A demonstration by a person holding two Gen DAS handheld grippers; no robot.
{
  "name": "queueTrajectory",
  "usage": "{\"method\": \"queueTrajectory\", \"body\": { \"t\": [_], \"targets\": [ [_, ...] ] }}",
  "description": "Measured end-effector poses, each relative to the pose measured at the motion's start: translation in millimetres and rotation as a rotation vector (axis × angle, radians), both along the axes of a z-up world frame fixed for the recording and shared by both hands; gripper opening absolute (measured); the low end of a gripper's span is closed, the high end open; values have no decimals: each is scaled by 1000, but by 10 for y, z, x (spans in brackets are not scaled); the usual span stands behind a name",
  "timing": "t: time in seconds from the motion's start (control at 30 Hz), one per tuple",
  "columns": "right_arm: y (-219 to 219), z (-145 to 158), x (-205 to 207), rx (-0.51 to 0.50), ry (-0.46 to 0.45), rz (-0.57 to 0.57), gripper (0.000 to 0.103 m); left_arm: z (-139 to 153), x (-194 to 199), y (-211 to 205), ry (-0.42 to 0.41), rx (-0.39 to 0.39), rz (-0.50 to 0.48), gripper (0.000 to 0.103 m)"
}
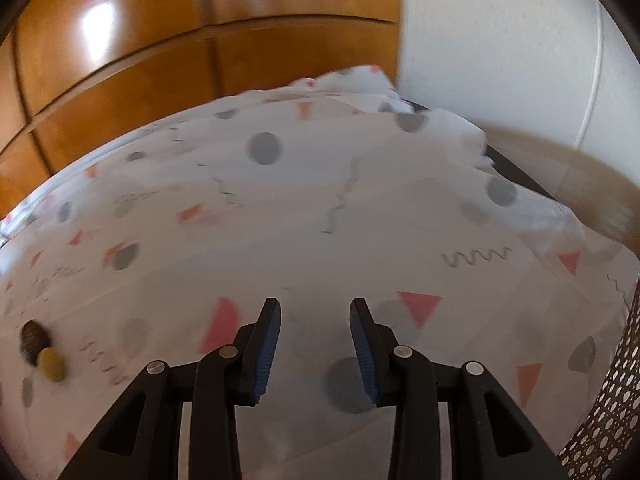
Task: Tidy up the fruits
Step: 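Move the left tool toward the small yellow ball on the cloth, then close the left tool on the small yellow ball and lift it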
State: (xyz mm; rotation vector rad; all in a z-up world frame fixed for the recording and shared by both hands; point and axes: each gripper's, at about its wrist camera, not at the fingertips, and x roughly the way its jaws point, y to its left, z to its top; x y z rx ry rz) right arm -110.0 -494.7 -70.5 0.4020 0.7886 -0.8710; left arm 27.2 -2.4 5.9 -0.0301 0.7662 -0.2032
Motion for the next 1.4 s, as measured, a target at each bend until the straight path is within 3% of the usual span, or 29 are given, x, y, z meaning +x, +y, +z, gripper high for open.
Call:
{"method": "queueTrajectory", "body": {
  "t": [0.13, 0.4, 0.57, 0.6, 0.63, 0.67, 0.83, 1.07, 1.13, 1.4],
  "targets": [
    [-63, -64, -38, -5, -8, -14, 36, 17, 26, -368, 8, 24, -123, 94],
    [-34, -102, -16, -10, -32, 24, 55, -46, 39, -1167, 49, 65, -380, 97],
    [-27, -120, 10, -9, -35, 38, 60, -118, 39, -1657, 89, 61, -517, 96],
    [-23, -122, 12, -9, -36, 40, 61, -134, 28, -1767, 93, 59, -550, 89],
    [-26, -125, 11, -8, -37, 41, 61, -146, 17, -1852, 98, 56, -573, 76],
    [-28, -126, 12, -8, -39, 42, 62, -171, 17, -1953, 108, 60, -590, 70],
    [-37, -135, 13, -4, -51, 49, 65, -321, 72, -2348, 195, 38, -646, 67],
    [-31, -141, -1, -3, -66, 52, 66, -490, 64, -2841, 241, 66, -693, 67],
    [-31, -143, -4, -2, -68, 51, 66, -546, 72, -2941, 256, 70, -700, 58],
    [-21, -150, -3, -8, -66, 48, 66, -751, 104, -3244, 253, 117, -697, 44]
  ]
}}
